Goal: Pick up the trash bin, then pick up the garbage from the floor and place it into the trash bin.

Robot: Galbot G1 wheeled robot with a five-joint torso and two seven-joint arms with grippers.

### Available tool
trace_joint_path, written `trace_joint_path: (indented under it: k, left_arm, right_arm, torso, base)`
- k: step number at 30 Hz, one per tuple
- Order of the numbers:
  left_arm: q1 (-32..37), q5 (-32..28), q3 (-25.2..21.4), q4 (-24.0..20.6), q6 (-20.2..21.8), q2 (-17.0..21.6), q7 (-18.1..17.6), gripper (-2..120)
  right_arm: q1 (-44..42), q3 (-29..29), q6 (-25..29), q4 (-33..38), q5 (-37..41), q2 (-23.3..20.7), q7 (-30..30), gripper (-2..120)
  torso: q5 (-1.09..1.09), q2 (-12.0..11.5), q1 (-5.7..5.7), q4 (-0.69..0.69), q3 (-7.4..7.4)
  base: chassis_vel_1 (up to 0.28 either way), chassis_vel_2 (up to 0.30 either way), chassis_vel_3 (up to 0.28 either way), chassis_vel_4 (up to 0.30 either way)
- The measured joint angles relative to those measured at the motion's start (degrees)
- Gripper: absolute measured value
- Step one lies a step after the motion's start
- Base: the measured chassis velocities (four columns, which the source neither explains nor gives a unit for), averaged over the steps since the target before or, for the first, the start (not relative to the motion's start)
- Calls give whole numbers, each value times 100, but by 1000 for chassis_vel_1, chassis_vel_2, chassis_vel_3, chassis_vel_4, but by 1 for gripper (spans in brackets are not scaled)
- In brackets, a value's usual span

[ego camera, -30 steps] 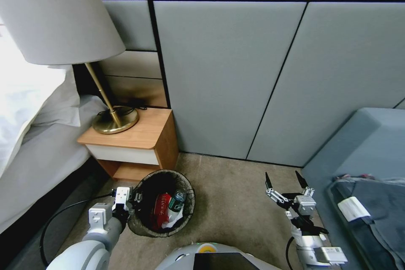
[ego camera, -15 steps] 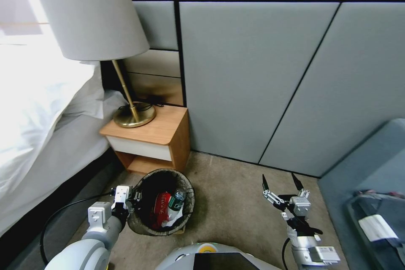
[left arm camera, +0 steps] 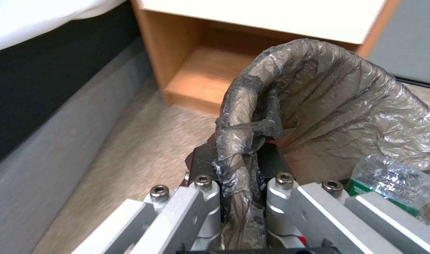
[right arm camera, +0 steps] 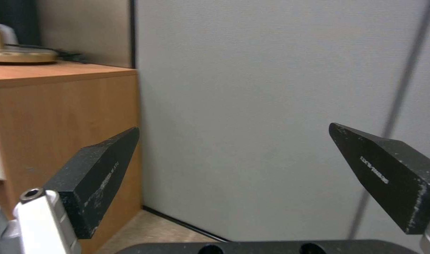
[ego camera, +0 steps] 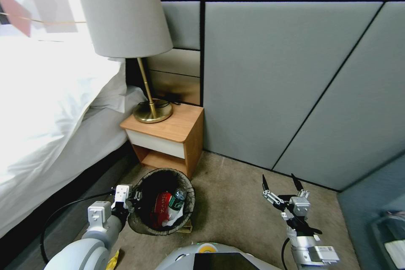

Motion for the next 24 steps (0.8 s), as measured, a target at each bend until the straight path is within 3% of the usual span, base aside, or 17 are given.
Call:
trace_joint_path:
  k: [24]
  left_arm:
    - [-2, 2, -2, 0, -4, -4, -9, 6]
  right_arm:
    - [53, -75, 3, -98, 9, -65, 133, 100]
  torso:
    - [0, 0, 0, 0, 0]
  base:
    - [55, 60, 62, 58]
